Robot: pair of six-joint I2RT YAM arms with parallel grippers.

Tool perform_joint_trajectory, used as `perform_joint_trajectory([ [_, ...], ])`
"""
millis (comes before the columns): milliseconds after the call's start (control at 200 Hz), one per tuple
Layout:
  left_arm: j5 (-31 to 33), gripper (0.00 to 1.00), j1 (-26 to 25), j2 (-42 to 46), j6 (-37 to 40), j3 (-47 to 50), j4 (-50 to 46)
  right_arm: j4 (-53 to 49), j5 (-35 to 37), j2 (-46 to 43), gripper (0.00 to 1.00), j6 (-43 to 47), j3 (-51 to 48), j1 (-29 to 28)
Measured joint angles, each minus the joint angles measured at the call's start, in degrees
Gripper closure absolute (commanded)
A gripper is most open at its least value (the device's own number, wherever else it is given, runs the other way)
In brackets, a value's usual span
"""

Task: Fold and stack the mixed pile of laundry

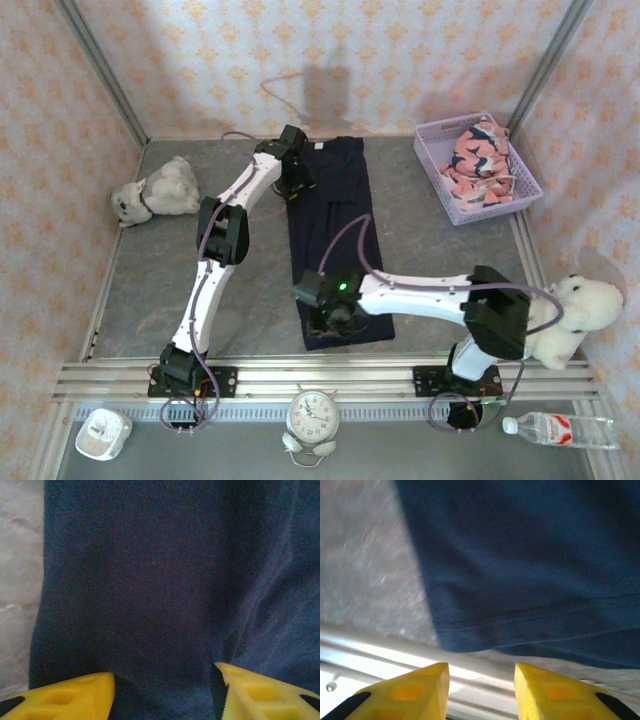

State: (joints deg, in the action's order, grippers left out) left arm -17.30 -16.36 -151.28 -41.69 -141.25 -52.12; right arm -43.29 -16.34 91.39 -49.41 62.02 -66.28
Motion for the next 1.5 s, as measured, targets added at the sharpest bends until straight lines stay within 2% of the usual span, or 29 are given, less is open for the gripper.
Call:
perform_joint_trajectory([
  [60,-1.0,0.31,0.3,-1.2,0.6,-2.4,0.0,-1.3,2.1,-2.2,0.46,-1.2,-1.2,2.7],
  [130,-3.0,0.12,0.8,-2.3,1.4,-4.9,-0.1,-2.5,4.1,-4.6,0.38,-2.0,-3.4,5.7],
  [145,-3.5,0.02,0.9,-2.6,1.1,-5.4,0.0,-2.6,4.3,-5.0,0.37,-2.1,-3.8,6.1],
  [160,-3.8,0.00,1.1,-2.6,1.8,-5.9,-0.1,-2.8,4.6,-5.5,0.35,-2.5,-4.5,6.8],
  [325,-4.9,0.00,2.2,-2.4,3.4,-6.8,-0.7,-5.2,6.8,-8.7,0.20,-3.7,-10.2,13.5],
  [485,-4.5,0.00,3.1,1.7,4.6,-3.7,-1.6,-5.9,7.4,-12.5,0.19,-3.3,-14.5,18.7],
  [625,-4.6,0.00,3.5,11.6,5.2,3.9,-1.3,-4.5,5.6,-14.3,0.20,-1.9,-17.8,21.8],
  [741,-4.5,0.01,3.0,25.2,5.2,19.0,1.2,-4.2,4.1,-14.4,0.22,-0.3,-18.6,22.5],
  [951,-3.0,0.04,-1.7,49.8,1.7,52.8,8.2,-1.5,0.5,-16.8,0.32,1.5,-21.2,22.5],
  [1171,0.1,0.05,-13.9,67.5,-8.2,83.9,12.5,1.9,-4.2,-20.0,0.41,1.3,-27.3,22.6],
  [1326,2.8,0.12,-19.9,77.3,-16.1,96.4,13.2,4.3,-6.2,-21.9,0.61,0.5,-30.4,22.6],
  [1501,5.2,0.26,-26.6,82.9,-22.9,99.7,14.1,5.0,-6.2,-22.0,0.84,0.2,-30.7,23.0],
])
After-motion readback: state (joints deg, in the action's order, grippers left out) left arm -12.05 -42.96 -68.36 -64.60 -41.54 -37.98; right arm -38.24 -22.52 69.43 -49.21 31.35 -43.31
